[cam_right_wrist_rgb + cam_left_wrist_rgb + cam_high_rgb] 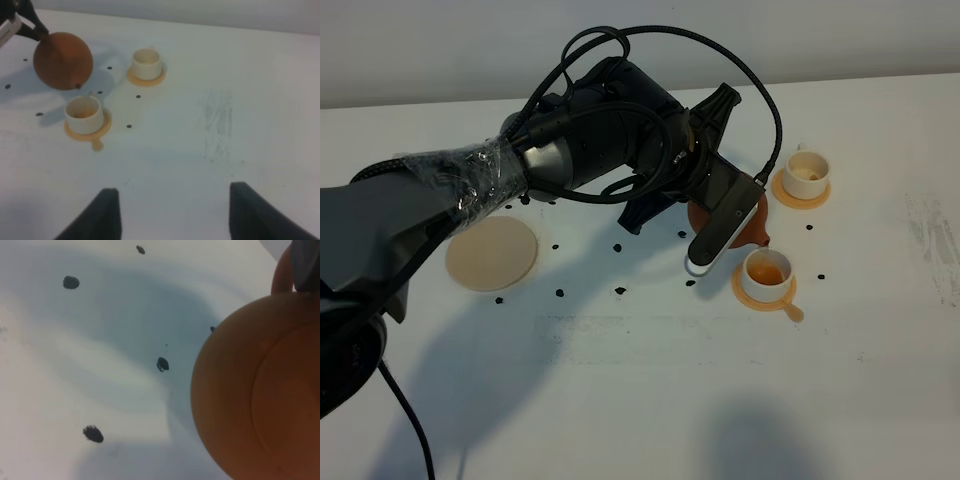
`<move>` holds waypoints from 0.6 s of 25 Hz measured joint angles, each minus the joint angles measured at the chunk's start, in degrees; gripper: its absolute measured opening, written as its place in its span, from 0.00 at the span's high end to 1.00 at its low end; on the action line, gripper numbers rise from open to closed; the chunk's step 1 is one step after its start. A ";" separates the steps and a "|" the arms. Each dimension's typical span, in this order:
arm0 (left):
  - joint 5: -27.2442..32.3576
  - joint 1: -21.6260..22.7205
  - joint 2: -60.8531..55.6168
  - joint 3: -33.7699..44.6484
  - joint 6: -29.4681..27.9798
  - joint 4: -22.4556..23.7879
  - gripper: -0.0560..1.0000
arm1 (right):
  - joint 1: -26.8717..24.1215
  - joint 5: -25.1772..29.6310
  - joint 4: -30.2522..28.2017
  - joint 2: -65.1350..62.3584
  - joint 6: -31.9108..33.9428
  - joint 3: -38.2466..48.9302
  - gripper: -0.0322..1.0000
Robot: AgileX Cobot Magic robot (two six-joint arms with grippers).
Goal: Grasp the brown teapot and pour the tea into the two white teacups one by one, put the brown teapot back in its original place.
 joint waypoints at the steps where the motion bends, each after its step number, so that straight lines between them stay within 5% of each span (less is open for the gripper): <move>1: -0.05 0.00 0.00 0.00 0.16 0.00 0.83 | 0.00 0.00 0.00 0.00 0.00 0.00 0.52; 15: -1.54 -0.64 0.00 0.00 2.80 0.00 0.83 | 0.00 0.00 0.00 0.00 0.00 0.00 0.52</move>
